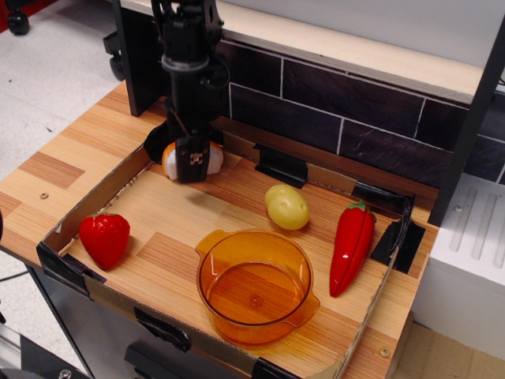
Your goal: Put sushi in pot
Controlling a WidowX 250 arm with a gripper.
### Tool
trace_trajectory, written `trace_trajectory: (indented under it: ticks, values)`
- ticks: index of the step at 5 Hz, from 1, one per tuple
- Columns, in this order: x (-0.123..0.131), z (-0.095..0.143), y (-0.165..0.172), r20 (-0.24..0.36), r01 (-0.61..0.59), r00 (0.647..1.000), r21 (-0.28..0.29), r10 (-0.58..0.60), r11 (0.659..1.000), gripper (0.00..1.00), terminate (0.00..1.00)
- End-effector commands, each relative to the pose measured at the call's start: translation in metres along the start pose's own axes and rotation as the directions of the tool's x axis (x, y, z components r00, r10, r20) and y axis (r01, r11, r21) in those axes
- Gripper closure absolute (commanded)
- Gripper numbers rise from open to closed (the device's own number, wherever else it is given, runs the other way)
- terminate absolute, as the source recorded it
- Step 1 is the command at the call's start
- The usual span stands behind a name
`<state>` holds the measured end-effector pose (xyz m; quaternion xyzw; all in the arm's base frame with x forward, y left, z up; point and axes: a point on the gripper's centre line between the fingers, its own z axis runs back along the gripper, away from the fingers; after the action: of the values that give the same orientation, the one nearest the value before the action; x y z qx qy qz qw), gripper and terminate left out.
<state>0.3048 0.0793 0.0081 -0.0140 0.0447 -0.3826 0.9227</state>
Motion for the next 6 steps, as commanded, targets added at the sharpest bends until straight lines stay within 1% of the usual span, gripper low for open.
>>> trace_trajectory:
  ticks: [1,2,3,4,5,6]
  values:
    - [0.013,0.024,0.005,0.062,0.020,0.998,0.022,-0.021,1.000,1.00,0.00]
    - [0.011,0.051,-0.004,0.083,0.027,0.996,0.092,-0.035,0.995,1.00,0.00]
    - [0.025,0.078,-0.032,0.080,0.068,0.994,0.006,-0.068,0.998,1.00,0.00]
    - [0.040,0.090,-0.081,0.089,0.153,0.985,-0.025,-0.150,0.988,1.00,0.00]
    - [0.040,0.077,-0.125,0.029,0.253,0.967,-0.098,-0.252,0.962,1.00,0.00]
    - [0.038,0.063,-0.152,0.001,0.315,0.949,-0.115,-0.317,0.942,1.00,0.00]
